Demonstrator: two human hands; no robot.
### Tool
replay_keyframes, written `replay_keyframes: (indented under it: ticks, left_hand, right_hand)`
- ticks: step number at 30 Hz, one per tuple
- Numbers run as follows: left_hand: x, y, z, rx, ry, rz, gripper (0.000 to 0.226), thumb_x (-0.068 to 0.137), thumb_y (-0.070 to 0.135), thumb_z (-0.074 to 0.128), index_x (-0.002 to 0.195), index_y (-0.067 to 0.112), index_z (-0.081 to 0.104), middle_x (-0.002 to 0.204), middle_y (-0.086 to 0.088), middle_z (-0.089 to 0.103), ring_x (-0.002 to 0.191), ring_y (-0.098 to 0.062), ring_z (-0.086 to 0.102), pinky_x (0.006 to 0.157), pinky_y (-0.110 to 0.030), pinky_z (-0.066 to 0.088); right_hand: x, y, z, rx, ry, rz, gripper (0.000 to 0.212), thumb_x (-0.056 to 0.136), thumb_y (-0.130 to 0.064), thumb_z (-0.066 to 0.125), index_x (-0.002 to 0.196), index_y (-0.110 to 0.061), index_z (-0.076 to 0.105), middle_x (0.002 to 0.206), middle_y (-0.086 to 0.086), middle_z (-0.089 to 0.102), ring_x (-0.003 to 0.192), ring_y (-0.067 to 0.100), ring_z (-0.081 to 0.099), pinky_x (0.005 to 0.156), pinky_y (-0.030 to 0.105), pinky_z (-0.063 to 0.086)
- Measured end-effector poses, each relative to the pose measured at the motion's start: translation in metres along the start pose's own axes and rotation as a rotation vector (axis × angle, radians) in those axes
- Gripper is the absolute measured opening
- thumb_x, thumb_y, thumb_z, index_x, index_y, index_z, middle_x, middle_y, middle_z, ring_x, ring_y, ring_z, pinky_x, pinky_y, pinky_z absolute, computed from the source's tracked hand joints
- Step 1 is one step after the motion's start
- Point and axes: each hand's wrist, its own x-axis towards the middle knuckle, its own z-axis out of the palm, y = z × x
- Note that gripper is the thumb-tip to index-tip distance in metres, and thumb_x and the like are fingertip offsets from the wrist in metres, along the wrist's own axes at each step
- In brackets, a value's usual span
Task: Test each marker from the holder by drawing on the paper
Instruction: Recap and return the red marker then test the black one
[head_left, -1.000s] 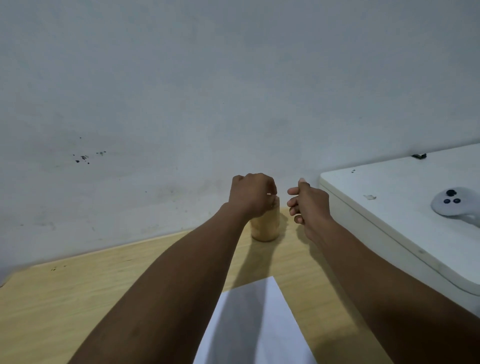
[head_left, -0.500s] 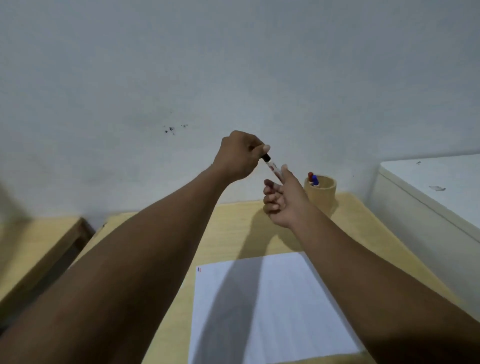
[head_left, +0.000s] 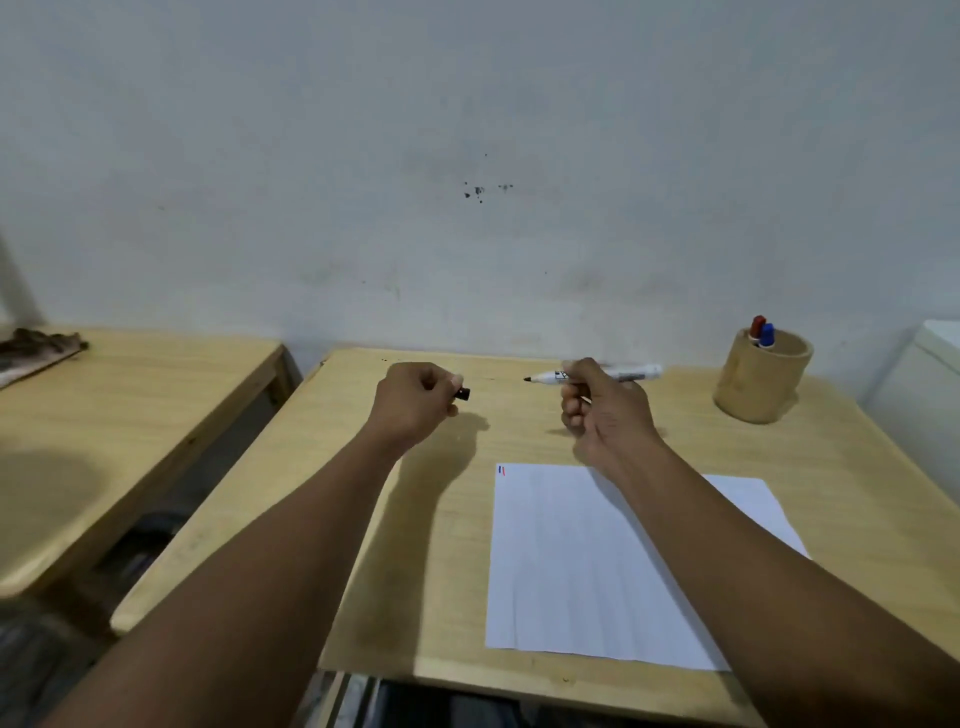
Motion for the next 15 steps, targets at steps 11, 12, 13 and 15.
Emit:
replay_keyframes:
  ticks: [11,12,13,15]
  left_hand:
    - [-0.021,-0.014,0.029,0.512,-0.286,0.228,0.016,0.084,0.027,0.060,0.072,0.029,0.069,0.062,0.014,0.065,0.064,-0.004,0.061,0.059,-0.023,0.041]
    - [-0.019,-0.014,0.030,0.542,-0.289,0.245,0.016,0.084,0.028,0.058,0.072,0.028,0.069,0.060,0.015,0.062,0.063,-0.004,0.060,0.058,-0.024,0.040]
    - [-0.018,-0.015,0.031,0.578,-0.299,0.266,0.017,0.084,0.028,0.057,0.073,0.027,0.069,0.060,0.016,0.060,0.062,-0.004,0.059,0.058,-0.024,0.039]
    - [-0.012,-0.015,0.031,0.647,-0.340,0.295,0.016,0.086,0.031,0.056,0.076,0.028,0.068,0.063,0.016,0.058,0.066,-0.008,0.059,0.060,-0.026,0.040]
  right_hand:
    - [-0.016,0.057,-0.022,-0.418,-0.126,-0.071,0.017,0.086,-0.003,0.059,0.069,-0.007,0.060,0.063,0.018,0.060,0.050,0.031,0.057,0.045,0.025,0.030]
    - [-0.016,0.057,-0.022,-0.420,-0.135,-0.076,0.017,0.085,-0.002,0.061,0.069,-0.006,0.060,0.062,0.018,0.061,0.050,0.031,0.057,0.044,0.025,0.031]
    - [-0.015,0.058,-0.023,-0.433,-0.144,-0.090,0.016,0.085,-0.002,0.067,0.071,-0.005,0.061,0.061,0.018,0.063,0.049,0.031,0.058,0.043,0.025,0.033]
    - [-0.016,0.060,-0.023,-0.492,-0.160,-0.147,0.020,0.084,-0.011,0.078,0.074,-0.002,0.063,0.061,0.017,0.068,0.047,0.030,0.062,0.041,0.026,0.039]
